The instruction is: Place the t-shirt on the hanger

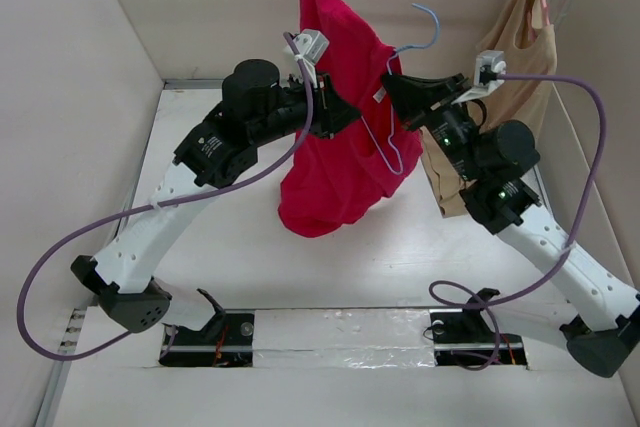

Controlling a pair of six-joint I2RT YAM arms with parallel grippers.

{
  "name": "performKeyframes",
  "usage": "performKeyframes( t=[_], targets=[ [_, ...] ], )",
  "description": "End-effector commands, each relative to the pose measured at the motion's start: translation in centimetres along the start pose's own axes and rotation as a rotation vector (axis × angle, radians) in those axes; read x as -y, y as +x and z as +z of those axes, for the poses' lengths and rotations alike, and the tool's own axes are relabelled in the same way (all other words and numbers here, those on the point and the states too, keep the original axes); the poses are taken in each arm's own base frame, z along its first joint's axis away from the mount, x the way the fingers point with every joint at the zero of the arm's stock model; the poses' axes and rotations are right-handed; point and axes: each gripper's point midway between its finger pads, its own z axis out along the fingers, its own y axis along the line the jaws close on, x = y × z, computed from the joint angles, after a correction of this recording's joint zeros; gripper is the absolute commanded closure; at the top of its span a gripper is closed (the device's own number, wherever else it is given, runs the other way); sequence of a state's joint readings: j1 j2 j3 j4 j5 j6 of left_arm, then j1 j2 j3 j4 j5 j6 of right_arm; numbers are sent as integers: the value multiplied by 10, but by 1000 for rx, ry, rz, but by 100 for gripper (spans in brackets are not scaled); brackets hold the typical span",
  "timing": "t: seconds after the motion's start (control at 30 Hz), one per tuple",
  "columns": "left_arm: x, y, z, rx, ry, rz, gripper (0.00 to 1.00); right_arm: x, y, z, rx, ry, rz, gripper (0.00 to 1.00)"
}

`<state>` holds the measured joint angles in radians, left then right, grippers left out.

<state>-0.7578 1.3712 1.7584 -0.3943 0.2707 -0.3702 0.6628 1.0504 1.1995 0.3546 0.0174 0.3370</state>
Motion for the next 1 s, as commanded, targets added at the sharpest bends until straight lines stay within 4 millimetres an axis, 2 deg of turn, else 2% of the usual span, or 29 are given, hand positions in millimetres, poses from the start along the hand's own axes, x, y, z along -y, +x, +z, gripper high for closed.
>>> performKeyframes(
  t=[0.0,0.03,0.13,0.2,0.23,0.27,0.33,0.43,0.5,0.57,0.6,0.7,0.77,0.8,0.97],
  targets=[
    [12,-8,-7,12,35,-6,100,-1,-47,18,189,21,-34,100],
    [14,-8,-6,7,48,-10,100,4,-43,22,185,38,-39,100],
    [17,-10,-7,12,56,-6,100,1,-51,23,199,37,-44,100],
    [20,-21,-11,39,58,10,99,1,-59,21,212,49,-47,100],
    [21,-26,-12,53,53,14,88,2,-59,21,210,53,-50,100],
    [27,-39,-18,85,62,27,82,3,-58,21,209,55,-53,100],
    [29,-50,-18,115,56,33,67,6,-51,21,185,65,-53,100],
    [37,-81,-27,223,54,27,55,6,-44,16,170,72,-47,100],
    [44,-102,-31,298,65,4,52,9,-39,14,152,82,-51,100],
    [40,-123,-36,361,45,-39,50,7,-37,12,140,80,-55,100],
    [30,-131,-31,378,30,-63,50,6,-34,11,131,83,-54,100],
    [19,-144,-20,390,8,-136,50,8,-32,10,118,93,-63,100],
    [19,-152,-16,409,4,-164,49,6,-29,11,110,87,-61,100],
    [15,-150,-6,400,-2,-175,48,7,-26,11,101,90,-65,100],
    [8,-149,12,385,-8,-205,43,3,-24,13,85,77,-67,100]
  ],
)
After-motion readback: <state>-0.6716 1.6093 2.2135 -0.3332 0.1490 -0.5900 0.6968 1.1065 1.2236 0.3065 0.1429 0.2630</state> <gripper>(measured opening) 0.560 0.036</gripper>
